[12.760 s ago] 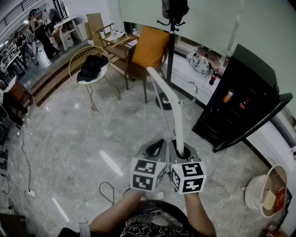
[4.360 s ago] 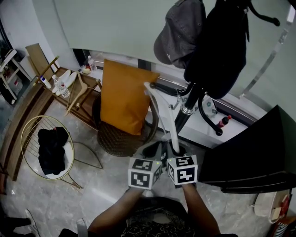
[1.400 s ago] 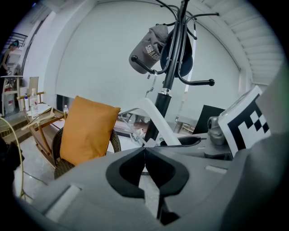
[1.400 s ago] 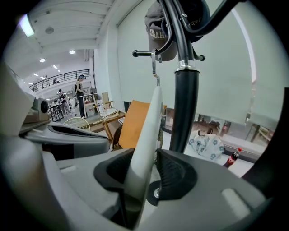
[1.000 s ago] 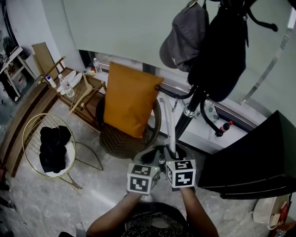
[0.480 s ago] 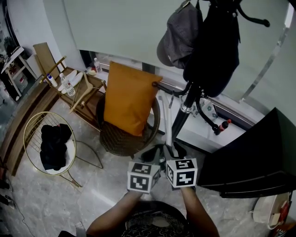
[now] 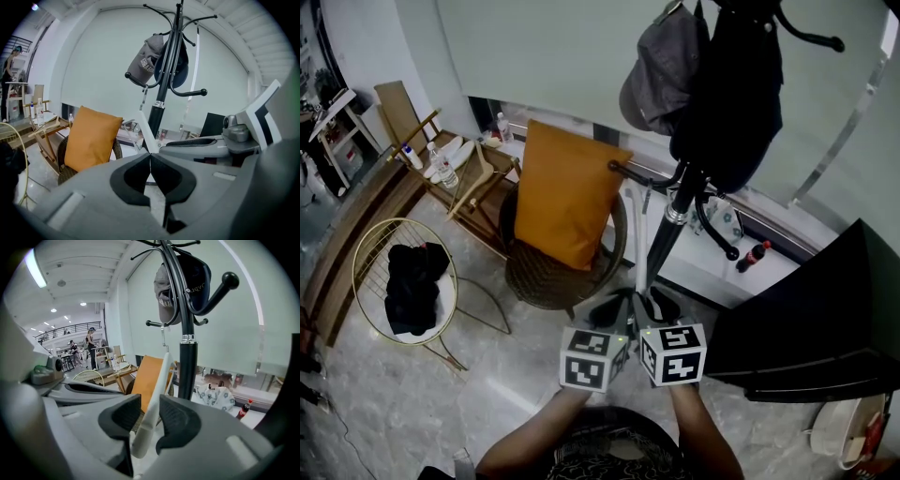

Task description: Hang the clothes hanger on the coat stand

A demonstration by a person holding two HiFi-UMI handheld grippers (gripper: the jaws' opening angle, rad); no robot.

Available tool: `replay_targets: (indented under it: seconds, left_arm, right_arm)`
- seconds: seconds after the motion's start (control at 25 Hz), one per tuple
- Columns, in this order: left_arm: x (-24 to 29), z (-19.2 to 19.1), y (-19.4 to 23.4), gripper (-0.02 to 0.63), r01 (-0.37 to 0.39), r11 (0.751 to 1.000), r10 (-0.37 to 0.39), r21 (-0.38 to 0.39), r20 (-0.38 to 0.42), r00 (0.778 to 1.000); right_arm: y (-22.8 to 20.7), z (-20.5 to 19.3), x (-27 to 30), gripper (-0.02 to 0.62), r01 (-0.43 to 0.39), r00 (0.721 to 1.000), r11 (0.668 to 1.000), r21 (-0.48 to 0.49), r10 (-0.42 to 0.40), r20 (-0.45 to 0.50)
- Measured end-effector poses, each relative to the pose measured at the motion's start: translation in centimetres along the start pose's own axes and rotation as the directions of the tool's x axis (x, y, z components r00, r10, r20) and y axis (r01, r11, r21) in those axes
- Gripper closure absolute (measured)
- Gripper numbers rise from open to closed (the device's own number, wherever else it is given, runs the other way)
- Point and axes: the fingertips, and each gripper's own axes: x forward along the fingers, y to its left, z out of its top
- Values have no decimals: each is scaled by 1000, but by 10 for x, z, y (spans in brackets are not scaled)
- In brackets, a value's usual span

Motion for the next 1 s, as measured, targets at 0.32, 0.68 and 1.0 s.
replay_targets:
  seconds: [0.32, 0.68, 1.0]
  left_arm:
    - [-5, 3, -10, 600, -19, 1000, 19, -11, 16, 1000]
    - [-14, 0, -30, 600, -27, 999, 28, -25, 30, 999]
    - [-24, -4, -48, 600, -25, 1000, 26, -16, 36, 999]
  right_arm:
    - [3, 3, -16, 489, -29, 1000, 999, -24, 29, 9]
    - [3, 1, -40, 540, -43, 999, 999, -30, 44, 30]
    - [0, -6, -61, 568, -36, 998, 999, -31, 38, 42]
